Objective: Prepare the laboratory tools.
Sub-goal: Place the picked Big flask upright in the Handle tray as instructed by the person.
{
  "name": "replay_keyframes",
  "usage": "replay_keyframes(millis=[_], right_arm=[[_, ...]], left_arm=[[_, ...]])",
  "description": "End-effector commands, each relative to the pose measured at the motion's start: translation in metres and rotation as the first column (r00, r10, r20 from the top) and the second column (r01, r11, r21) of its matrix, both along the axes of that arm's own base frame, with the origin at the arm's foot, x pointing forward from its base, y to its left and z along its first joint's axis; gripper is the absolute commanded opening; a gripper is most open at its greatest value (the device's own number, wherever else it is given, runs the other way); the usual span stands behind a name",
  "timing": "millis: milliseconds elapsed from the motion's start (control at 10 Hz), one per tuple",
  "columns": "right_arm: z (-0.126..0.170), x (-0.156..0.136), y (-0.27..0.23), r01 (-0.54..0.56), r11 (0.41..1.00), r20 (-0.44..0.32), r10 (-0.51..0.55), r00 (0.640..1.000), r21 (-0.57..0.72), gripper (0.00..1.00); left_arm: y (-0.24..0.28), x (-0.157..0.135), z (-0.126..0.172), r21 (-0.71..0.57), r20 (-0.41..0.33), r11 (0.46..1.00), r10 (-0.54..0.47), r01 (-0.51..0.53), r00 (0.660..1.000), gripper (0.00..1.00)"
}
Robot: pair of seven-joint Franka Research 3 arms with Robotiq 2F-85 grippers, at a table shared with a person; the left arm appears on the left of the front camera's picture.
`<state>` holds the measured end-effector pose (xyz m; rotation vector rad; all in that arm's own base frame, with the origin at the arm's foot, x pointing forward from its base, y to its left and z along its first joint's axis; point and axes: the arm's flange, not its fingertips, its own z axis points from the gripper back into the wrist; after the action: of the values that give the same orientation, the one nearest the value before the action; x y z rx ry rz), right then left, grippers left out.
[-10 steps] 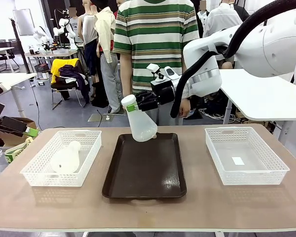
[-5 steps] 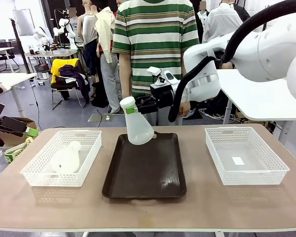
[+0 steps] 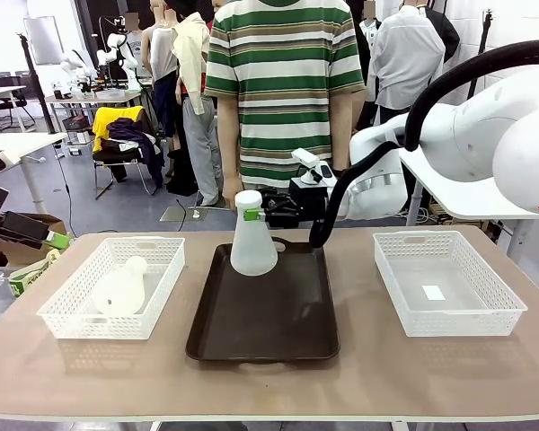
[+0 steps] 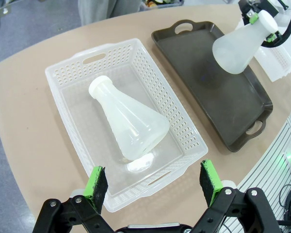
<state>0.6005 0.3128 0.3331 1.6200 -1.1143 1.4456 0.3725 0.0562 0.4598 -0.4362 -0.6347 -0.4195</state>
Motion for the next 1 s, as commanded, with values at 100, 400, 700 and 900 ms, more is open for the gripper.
replay_keyframes(millis=[100, 400, 700, 900], right_arm=[[-0.009, 0.011, 0.001, 0.119, 0.993, 0.035, -0.118, 0.992, -0.005, 0.0], [-0.033, 0.025, 0.003, 0.204, 0.979, -0.01, -0.204, 0.979, -0.016, 0.0], [-0.048, 0.032, 0.005, 0.232, 0.973, -0.021, -0.232, 0.972, -0.024, 0.0], [-0.053, 0.033, 0.003, 0.248, 0.968, -0.037, -0.249, 0.968, -0.037, 0.0]], left_arm=[[0.001, 0.002, -0.002, -0.016, 0.01, 1.0, -0.017, 0.017, 1.0, 1.0], [0.001, 0.002, -0.002, -0.016, 0.01, 1.0, -0.017, 0.017, 1.0, 1.0], [0.001, 0.002, -0.002, -0.016, 0.01, 1.0, -0.017, 0.017, 1.0, 1.0], [0.001, 0.002, -0.002, -0.016, 0.01, 1.0, -0.017, 0.017, 1.0, 1.0]])
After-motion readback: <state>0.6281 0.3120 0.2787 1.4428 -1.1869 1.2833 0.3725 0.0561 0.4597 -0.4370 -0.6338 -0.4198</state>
